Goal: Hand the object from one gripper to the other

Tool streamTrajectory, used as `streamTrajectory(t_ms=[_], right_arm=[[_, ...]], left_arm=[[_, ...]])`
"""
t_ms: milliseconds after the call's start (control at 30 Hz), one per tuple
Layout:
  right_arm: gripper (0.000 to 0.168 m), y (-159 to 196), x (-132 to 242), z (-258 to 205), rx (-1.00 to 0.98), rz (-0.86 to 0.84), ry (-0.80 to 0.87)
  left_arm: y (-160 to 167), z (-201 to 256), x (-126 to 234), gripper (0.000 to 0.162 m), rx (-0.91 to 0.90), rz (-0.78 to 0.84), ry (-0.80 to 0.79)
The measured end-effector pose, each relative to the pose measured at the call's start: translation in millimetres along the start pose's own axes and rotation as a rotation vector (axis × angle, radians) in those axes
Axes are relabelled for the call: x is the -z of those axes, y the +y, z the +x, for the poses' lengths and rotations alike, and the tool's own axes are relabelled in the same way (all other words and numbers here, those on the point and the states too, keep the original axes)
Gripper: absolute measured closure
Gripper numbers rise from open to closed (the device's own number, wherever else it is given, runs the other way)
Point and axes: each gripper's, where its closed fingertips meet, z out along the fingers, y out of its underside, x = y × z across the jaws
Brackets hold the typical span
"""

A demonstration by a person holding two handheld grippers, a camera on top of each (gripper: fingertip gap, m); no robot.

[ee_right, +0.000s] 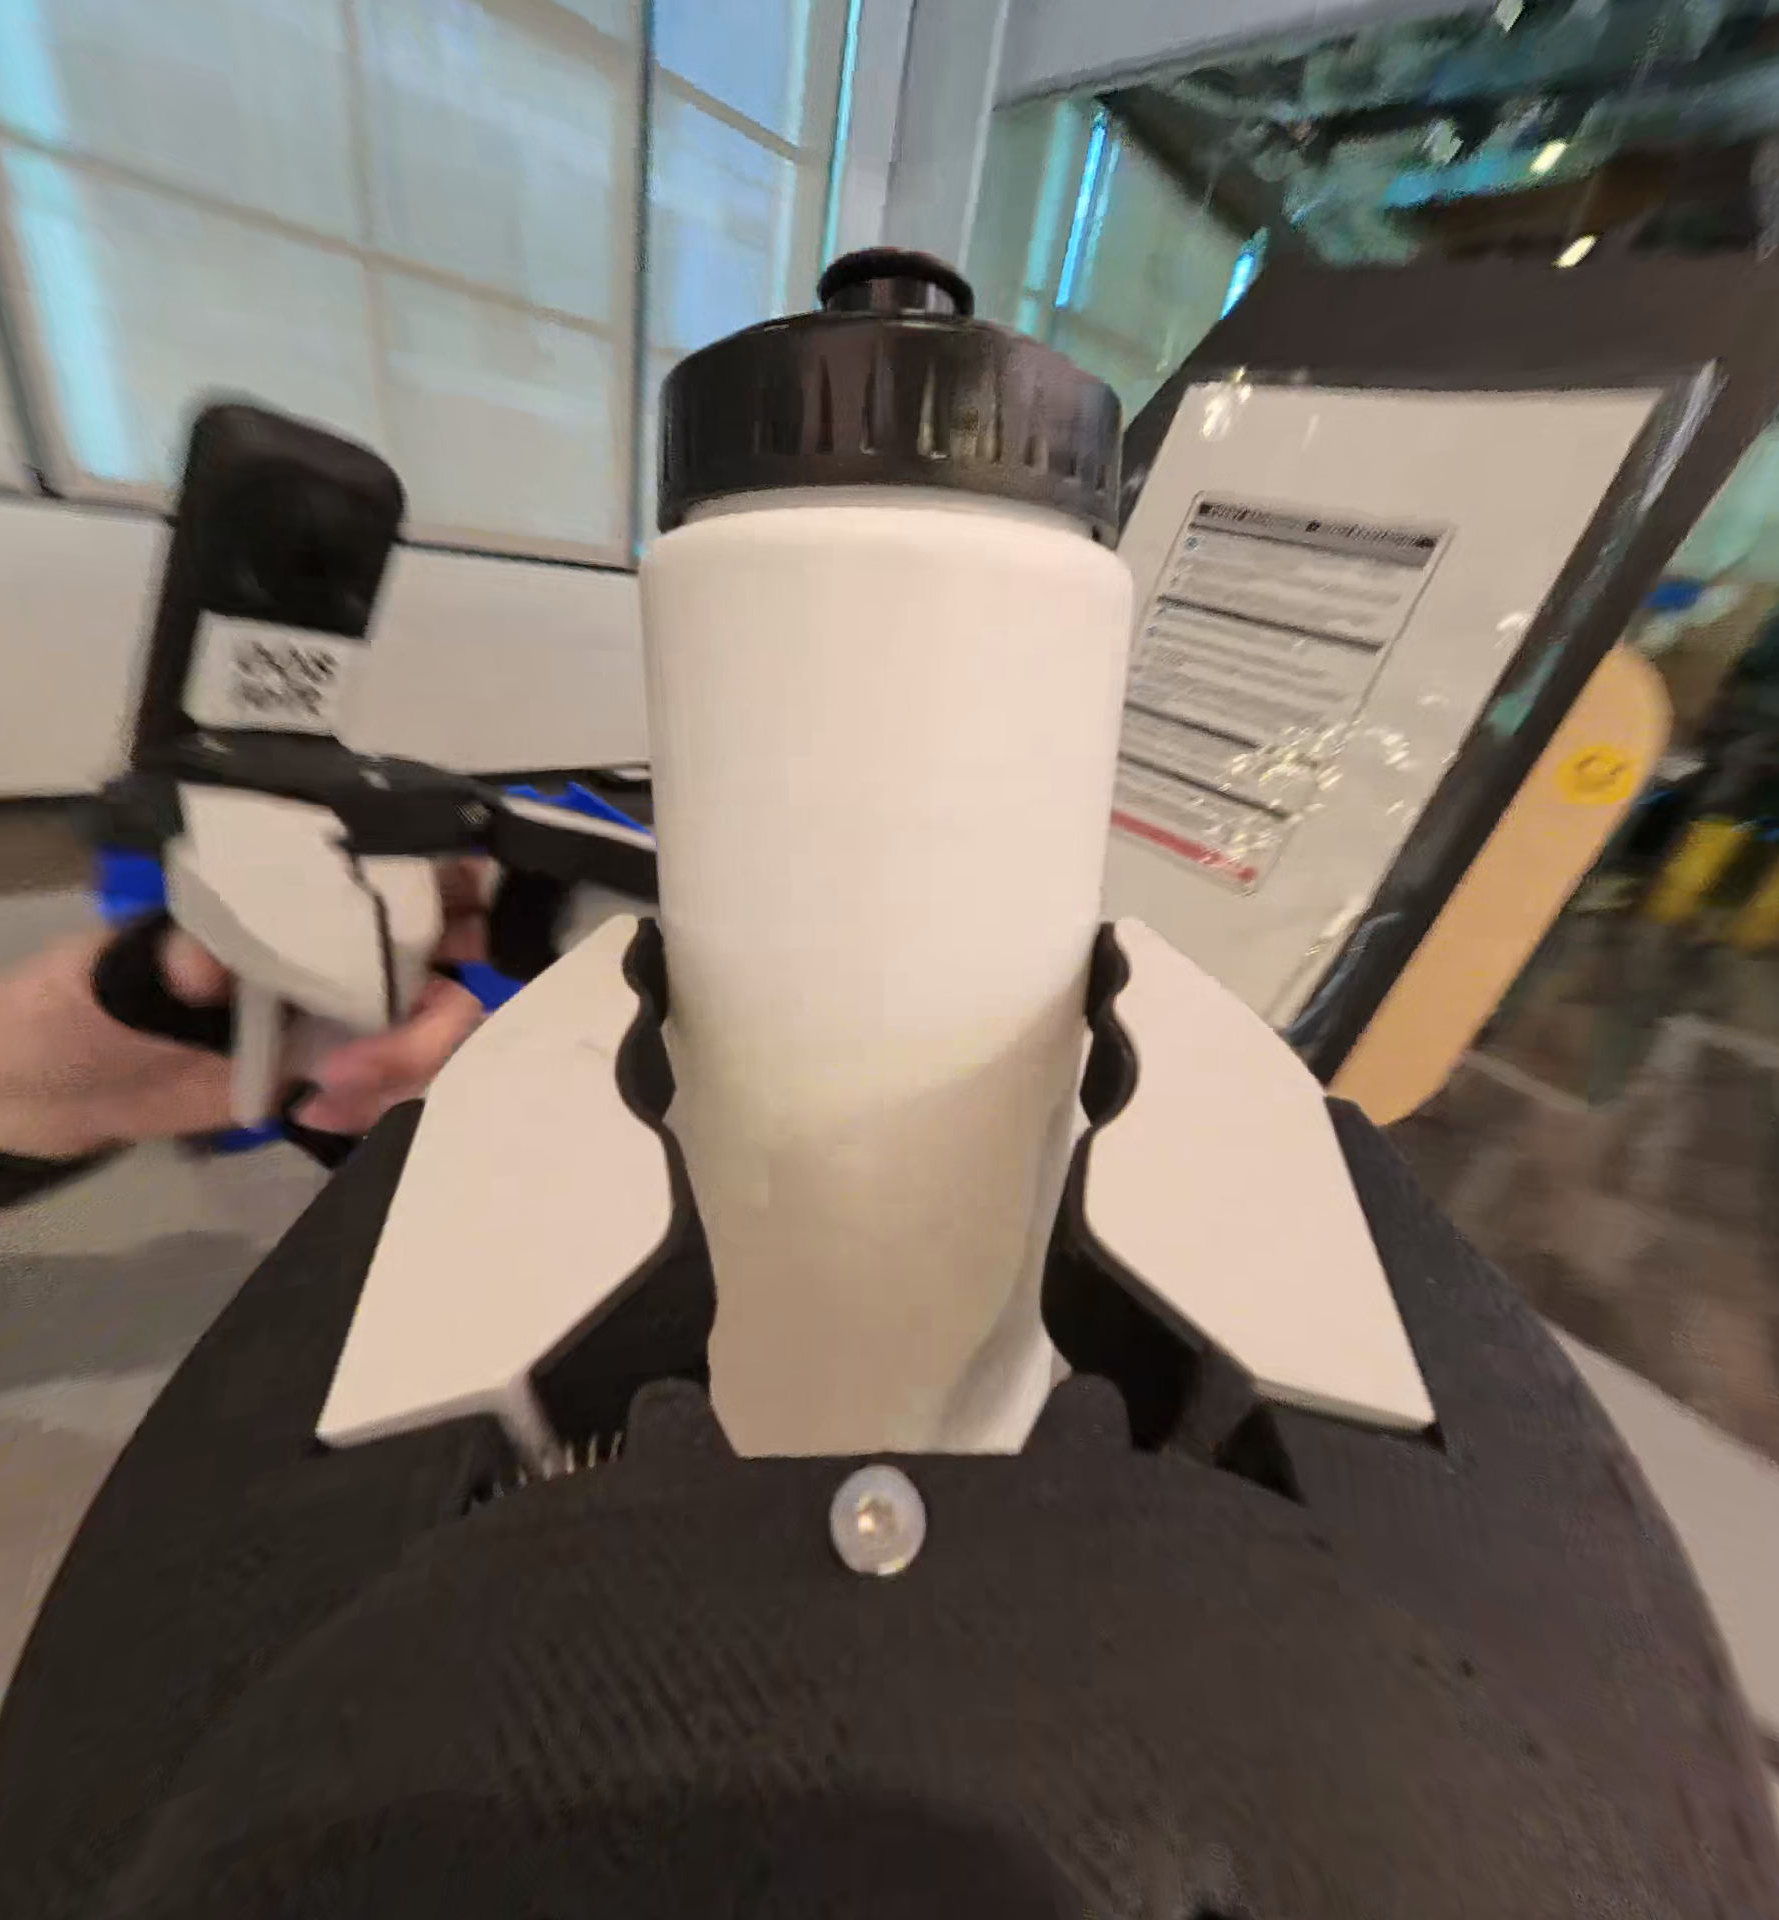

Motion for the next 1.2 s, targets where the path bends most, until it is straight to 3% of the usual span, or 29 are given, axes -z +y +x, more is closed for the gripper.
streamTrajectory(t_ms=[200,300,400,667,800,867,933,1200], right_arm=[[0.089,1.6,-11.3,-36.3,0.528,-0.038,0.148],[0.089,4.2,-16.0,-50.2,0.669,-0.070,0.209],[0.089,4.8,-18.5,-57.8,0.738,-0.089,0.288],[0.084,6.8,-22.1,-67.2,0.718,-0.069,0.264],[0.071,0.3,-20.2,-74.3,0.685,0.016,0.160],[0.078,2.8,-17.8,-72.9,0.631,-0.007,0.096],[0.076,-1.9,-14.2,-72.6,0.577,0.045,0.036],[0.062,13.2,-20.0,-77.5,0.466,0.124,-0.075]], left_arm=[[-31.3,13.2,8.9,0.038,0.033,0.150,-0.046],[-36.6,13.0,11.7,0.041,-0.028,0.190,-0.124],[-35.8,18.1,11.3,0.062,-0.053,0.204,-0.109],[-44.9,1.3,24.9,0.068,0.139,0.274,-0.069],[-57.1,-34.5,55.8,0.069,0.396,0.404,-0.035],[-64.3,-53.1,76.4,0.069,0.543,0.496,0.005],[-68.3,-69.4,94.8,0.069,0.636,0.564,0.021],[-78.1,-79.0,117.0,0.069,0.705,0.660,0.045]])
